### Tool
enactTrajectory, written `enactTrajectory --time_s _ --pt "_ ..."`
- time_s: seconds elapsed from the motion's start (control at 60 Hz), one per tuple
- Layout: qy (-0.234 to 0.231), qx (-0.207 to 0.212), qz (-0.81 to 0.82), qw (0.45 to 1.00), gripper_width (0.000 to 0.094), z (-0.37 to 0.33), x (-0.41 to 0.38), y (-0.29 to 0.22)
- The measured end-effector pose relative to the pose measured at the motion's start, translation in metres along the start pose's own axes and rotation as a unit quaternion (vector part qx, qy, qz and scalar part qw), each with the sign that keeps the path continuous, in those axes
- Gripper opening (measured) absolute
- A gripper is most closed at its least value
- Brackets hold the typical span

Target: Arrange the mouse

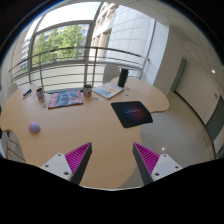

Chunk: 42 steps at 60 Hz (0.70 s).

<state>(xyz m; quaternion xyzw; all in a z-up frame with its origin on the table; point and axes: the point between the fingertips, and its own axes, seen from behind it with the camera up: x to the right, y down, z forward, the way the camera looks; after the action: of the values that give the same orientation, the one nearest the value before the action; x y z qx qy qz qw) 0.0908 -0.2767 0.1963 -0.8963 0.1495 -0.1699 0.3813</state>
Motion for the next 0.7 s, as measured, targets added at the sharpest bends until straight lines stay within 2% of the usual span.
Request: enactTrajectory --time_s 0.183,0.4,0.5,0.7 --pt "0.0 -0.011 -0.006 1.0 0.0844 0.003 -0.006 0.025" --pt "-0.018 -0.038 -0.003 0.999 0.0844 0.004 -0.056 0.097" --pt "-0.059 -0.042 -0.013 0.997 0.0846 0.008 -0.122 0.118" --pt "-0.164 -0.005 -0.04 0.986 0.0851 0.045 -0.281 0.108"
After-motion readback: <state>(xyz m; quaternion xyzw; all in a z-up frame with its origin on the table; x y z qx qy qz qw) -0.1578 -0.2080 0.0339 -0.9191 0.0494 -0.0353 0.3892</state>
